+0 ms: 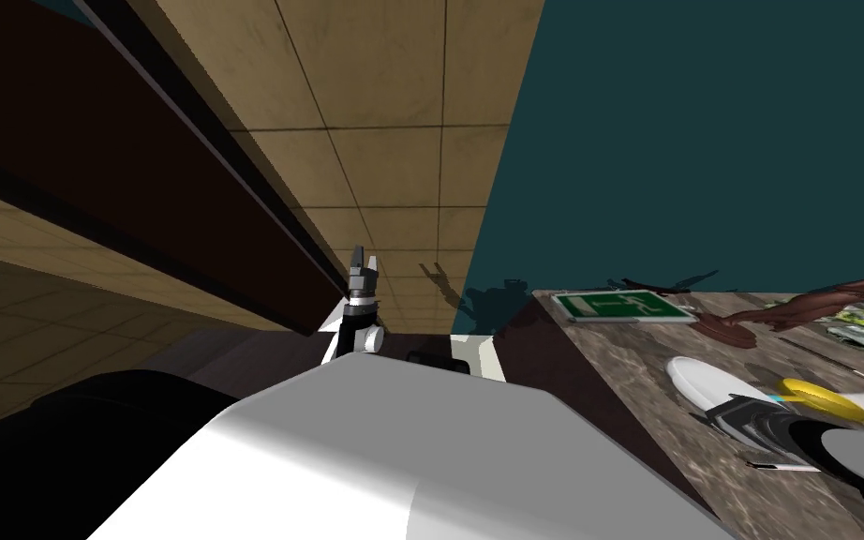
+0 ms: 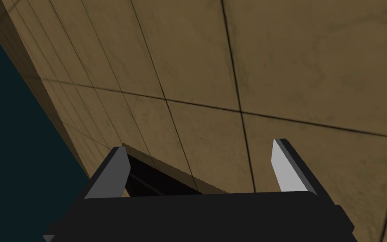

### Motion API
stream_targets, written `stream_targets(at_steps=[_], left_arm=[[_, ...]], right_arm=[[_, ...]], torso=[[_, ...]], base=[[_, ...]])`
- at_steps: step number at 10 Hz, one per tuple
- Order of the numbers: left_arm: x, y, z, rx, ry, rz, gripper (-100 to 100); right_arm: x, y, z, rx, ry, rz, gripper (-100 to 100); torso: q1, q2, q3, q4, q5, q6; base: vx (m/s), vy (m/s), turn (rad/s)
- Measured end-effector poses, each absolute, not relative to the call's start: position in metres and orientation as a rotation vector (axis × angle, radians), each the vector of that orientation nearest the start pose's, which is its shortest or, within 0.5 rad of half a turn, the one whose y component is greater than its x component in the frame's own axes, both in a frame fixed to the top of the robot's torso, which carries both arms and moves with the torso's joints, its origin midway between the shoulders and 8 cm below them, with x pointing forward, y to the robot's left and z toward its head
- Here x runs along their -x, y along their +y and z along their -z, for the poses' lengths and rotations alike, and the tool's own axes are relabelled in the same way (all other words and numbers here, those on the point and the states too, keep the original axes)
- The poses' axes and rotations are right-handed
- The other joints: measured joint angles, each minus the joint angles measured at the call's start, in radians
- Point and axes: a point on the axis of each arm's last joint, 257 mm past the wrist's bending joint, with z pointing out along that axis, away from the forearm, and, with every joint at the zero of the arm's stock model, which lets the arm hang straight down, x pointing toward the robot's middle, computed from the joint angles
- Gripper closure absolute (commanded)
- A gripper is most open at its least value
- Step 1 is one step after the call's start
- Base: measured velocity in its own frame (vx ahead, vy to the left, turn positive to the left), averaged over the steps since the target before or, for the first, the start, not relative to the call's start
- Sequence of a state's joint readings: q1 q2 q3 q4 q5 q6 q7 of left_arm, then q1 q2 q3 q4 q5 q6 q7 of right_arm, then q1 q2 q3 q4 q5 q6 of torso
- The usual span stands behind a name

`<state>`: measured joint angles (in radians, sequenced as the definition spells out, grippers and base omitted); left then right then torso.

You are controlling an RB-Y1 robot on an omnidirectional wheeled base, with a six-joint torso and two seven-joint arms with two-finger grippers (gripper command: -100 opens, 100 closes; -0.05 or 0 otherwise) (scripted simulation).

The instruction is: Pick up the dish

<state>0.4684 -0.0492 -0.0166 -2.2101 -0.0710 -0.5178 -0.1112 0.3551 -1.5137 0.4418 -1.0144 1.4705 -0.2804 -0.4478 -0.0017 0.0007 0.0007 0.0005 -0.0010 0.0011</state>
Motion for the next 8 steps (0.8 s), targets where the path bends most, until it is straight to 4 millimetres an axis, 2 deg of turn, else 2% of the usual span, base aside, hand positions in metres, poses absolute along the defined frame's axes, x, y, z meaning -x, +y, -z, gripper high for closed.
stream_targets(at_steps=[3, 5, 8], left_arm=[[-0.359, 0.268, -0.007, 0.626, 0.659, 1.179, 0], [-0.359, 0.268, -0.007, 0.626, 0.659, 1.179, 0], [-0.359, 0.268, -0.007, 0.626, 0.659, 1.179, 0]], right_arm=[[-0.171, -0.813, 0.306, 0.785, 2.732, 0.922, -100], [-0.161, -0.821, 0.305, 0.727, 2.752, 0.928, -100], [-0.159, -0.825, 0.302, 0.745, 2.749, 0.931, -100]], torso=[[0.0, 0.0, 0.0, 0.0, 0.0, 0.0], [-0.001, 0.0, 0.0, 0.0, 0.0, 0.002], [-0.001, -0.001, 0.0, 0.0, 0.0, 0.001]], base=[[-0.023, 0.01, 0.092], [-0.006, 0.003, -0.025], [-0.007, 0.004, 0.057]])
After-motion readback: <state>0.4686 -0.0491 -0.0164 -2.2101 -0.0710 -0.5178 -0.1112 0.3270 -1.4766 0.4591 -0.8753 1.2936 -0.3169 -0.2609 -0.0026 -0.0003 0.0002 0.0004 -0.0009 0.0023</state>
